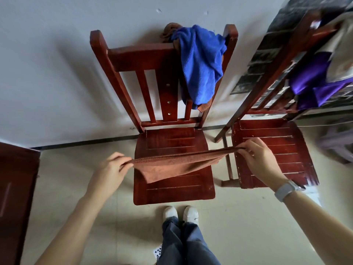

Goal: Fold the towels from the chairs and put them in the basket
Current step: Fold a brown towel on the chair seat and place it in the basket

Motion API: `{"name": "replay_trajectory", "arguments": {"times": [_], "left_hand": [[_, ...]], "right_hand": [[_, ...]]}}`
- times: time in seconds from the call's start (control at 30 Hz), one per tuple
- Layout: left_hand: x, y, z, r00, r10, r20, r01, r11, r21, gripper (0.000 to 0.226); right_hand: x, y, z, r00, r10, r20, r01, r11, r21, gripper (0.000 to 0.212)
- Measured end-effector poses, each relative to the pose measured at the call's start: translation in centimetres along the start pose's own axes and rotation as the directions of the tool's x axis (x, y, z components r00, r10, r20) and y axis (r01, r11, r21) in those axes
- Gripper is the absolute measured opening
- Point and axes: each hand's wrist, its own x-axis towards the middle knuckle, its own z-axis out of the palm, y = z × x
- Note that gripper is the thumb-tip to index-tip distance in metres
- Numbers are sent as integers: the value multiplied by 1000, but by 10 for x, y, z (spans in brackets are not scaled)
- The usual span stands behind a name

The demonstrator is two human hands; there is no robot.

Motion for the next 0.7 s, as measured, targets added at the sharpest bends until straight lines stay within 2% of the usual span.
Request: {"name": "replay_trajectory", "arguments": {"times": [0.1,0.23,0.47,0.6,0.7], "left_hand": [[-3,4,-2,993,117,12,-118,988,103,13],[-8,4,-2,981,179,69,-189,966,174,16],[-19,4,-4,971,229,65,-234,969,82,7],[-21,0,4,980,107,166,-117,992,51,11],[-22,0,10,988,-7,154,7,1000,1,9]], "right_hand": [[-4,2,-3,993,-115,-24,112,989,-96,8],[-11,4,-6,978,-206,14,207,974,-88,9],[-16,12,-10,975,-220,24,221,974,-48,12],[-18,15,-9,980,-200,24,201,978,-55,12],[-20,12,-10,969,-237,68,242,966,-87,15]]}}
